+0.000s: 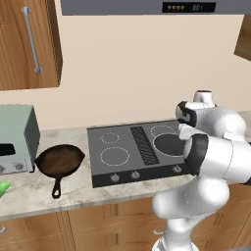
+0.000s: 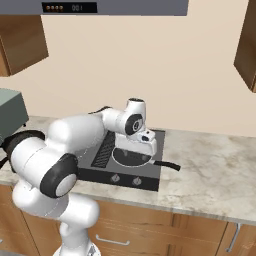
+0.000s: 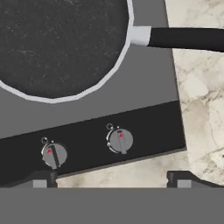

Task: Place both pans onto different burners. Then place the corn and the steak on different pans.

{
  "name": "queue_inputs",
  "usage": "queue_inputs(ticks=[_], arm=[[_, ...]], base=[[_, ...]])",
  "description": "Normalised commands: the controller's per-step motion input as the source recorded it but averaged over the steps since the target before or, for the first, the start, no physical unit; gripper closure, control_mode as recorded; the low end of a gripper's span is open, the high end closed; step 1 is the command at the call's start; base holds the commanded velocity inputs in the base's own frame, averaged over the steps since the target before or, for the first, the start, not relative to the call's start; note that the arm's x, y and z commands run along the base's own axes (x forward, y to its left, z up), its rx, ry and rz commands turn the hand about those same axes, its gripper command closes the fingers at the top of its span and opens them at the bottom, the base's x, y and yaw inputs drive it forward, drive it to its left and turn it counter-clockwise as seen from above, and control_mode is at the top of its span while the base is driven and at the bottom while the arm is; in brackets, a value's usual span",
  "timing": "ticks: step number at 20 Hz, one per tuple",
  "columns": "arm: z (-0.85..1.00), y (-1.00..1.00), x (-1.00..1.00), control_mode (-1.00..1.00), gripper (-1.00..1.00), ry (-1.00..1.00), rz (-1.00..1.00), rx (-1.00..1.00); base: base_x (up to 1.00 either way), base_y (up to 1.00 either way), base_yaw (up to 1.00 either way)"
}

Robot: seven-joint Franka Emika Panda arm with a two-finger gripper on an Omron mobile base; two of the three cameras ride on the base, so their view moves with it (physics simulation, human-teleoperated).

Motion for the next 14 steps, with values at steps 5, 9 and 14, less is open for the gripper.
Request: queue_inputs(ticks=[5, 9, 14], arm=[[0.28, 0.88, -0.51, -1.00, -1.00, -0.18, -0.32, -0.16], [0.32, 0.91, -0.05, -1.00, -1.00, -0.04, -0.06, -0.14], [0.27, 0.74, -0.22, -1.00, -1.00, 0.01, 0.03, -0.05]], base=[[0.00, 0.00, 0.00], [0.00, 0.00, 0.00], [0.00, 0.00, 0.00]])
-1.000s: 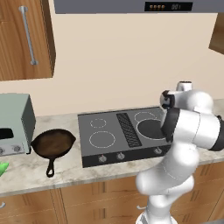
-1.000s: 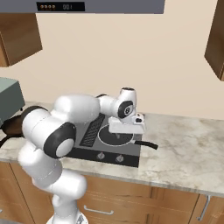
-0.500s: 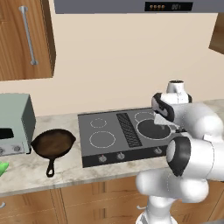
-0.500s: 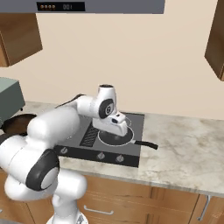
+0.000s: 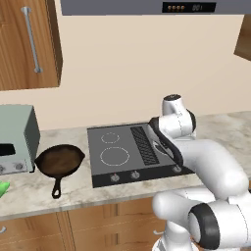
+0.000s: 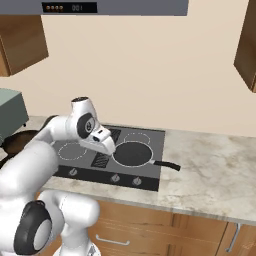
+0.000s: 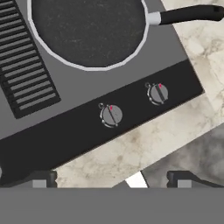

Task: Place both pans onto different burners. Then place the corn and the steak on different pans.

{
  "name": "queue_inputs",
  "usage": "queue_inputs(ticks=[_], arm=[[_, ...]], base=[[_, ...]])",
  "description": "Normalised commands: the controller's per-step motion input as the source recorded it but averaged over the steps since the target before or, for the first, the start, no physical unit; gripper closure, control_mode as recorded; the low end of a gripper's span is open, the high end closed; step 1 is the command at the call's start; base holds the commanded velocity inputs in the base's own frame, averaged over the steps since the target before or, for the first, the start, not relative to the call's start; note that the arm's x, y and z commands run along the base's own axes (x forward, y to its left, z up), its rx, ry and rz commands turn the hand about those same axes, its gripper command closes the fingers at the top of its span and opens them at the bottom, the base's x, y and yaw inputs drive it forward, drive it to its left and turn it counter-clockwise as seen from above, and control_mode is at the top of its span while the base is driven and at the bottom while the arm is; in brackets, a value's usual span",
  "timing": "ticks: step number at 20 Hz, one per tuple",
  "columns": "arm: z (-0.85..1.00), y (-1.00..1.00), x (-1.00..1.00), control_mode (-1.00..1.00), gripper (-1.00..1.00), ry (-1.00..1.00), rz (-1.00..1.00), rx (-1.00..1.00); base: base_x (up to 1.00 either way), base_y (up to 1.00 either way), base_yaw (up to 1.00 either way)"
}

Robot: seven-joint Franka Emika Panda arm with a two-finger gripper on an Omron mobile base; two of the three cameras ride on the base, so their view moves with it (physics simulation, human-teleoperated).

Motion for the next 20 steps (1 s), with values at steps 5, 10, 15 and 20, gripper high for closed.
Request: queue_inputs(ticks=[5, 10, 15, 20], arm=[[0.14, 0.57, -0.14, -1.00, -1.00, 0.00, 0.05, 0.00], [0.00, 0.54, -0.20, -1.00, -1.00, 0.00, 0.00, 0.00], [0.01, 0.55, -0.12, -1.00, -1.00, -0.01, 0.01, 0.00], [0.00, 0.42, -0.07, -1.00, -1.00, 0.00, 0.04, 0.01]], base=[[0.00, 0.00, 0.00], [0.00, 0.00, 0.00], [0.00, 0.00, 0.00], [0.00, 0.00, 0.00]])
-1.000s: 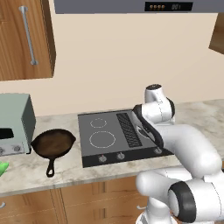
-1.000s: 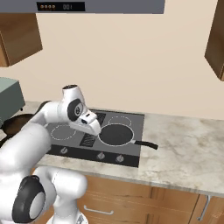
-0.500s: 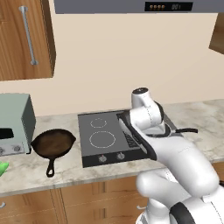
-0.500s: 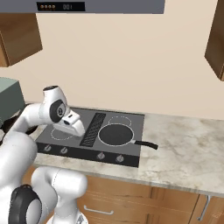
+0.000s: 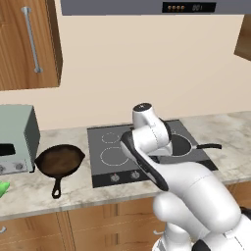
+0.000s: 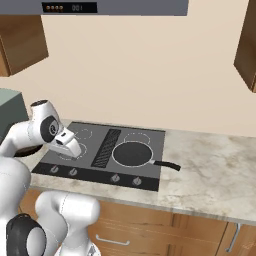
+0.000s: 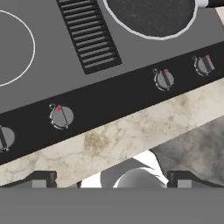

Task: Place both pans onto different burners. Then place the corn and the steak on different pans.

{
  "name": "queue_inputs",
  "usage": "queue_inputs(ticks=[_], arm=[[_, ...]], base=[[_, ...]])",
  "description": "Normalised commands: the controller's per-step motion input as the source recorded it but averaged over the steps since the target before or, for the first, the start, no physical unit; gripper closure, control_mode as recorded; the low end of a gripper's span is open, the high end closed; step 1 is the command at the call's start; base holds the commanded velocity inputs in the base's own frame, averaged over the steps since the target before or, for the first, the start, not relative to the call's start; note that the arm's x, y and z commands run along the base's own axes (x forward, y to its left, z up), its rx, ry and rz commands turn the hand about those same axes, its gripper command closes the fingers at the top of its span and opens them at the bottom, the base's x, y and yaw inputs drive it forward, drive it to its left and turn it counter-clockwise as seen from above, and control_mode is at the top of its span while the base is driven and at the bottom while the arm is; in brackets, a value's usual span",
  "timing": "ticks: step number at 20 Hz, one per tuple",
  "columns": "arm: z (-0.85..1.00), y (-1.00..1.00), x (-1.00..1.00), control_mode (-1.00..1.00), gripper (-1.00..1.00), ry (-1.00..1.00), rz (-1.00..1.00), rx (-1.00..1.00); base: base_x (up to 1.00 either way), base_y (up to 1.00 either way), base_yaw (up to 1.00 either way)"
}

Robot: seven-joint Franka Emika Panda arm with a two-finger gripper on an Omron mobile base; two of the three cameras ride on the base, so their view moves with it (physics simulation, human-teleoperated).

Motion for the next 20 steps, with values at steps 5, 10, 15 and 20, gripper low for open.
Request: queue_inputs(ticks=[5, 10, 15, 20], arm=[[0.00, 0.23, 0.00, -1.00, -1.00, 0.00, 0.12, 0.03], [0.00, 0.38, 0.00, -1.00, -1.00, 0.00, 0.11, 0.06], [0.00, 0.55, 0.00, -1.00, -1.00, 0.00, 0.05, 0.03], [0.00, 0.62, 0.00, -1.00, -1.00, 0.00, 0.03, 0.00]], base=[[0.00, 0.00, 0.00], [0.00, 0.00, 0.00], [0.00, 0.00, 0.00], [0.00, 0.00, 0.00]])
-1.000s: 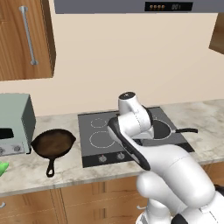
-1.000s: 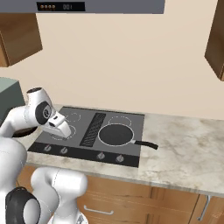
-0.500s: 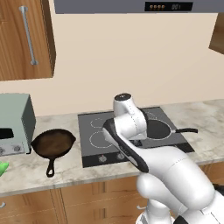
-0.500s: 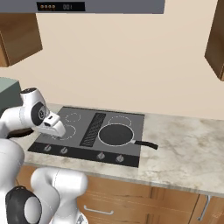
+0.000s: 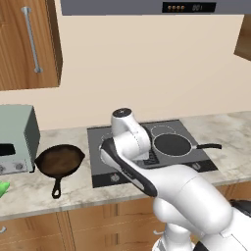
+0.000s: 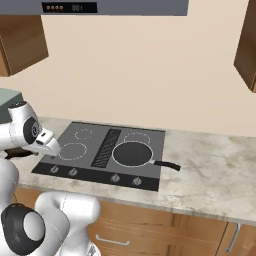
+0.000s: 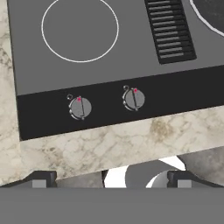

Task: Place both pans onto different burners. Then place the corn and the steak on different pans.

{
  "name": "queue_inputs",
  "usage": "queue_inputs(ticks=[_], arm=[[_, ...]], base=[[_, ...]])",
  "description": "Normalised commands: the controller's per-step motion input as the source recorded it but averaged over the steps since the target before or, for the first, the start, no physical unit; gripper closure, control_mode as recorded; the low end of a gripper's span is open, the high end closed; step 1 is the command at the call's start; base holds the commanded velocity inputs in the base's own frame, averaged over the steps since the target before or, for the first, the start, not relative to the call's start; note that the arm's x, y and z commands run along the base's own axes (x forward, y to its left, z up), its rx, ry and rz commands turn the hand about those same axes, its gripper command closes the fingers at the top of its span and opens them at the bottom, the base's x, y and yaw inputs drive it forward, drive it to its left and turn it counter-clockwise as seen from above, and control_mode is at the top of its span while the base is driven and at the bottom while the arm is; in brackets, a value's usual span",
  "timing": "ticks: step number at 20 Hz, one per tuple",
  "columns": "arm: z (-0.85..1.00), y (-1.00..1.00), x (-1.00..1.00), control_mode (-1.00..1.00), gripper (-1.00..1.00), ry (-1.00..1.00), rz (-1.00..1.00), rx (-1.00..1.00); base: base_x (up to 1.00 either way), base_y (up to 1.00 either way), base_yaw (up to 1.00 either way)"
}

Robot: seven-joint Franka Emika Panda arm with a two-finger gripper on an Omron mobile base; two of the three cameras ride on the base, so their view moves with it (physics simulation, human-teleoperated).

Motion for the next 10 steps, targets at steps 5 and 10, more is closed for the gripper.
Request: queue_inputs(ticks=[5, 10], arm=[[0.00, 0.59, 0.01, -1.00, -1.00, 0.00, 0.01, 0.00], [-0.01, 0.33, 0.00, -1.00, -1.00, 0.00, 0.02, 0.00]], base=[[0.00, 0.00, 0.00], [0.00, 0.00, 0.00]])
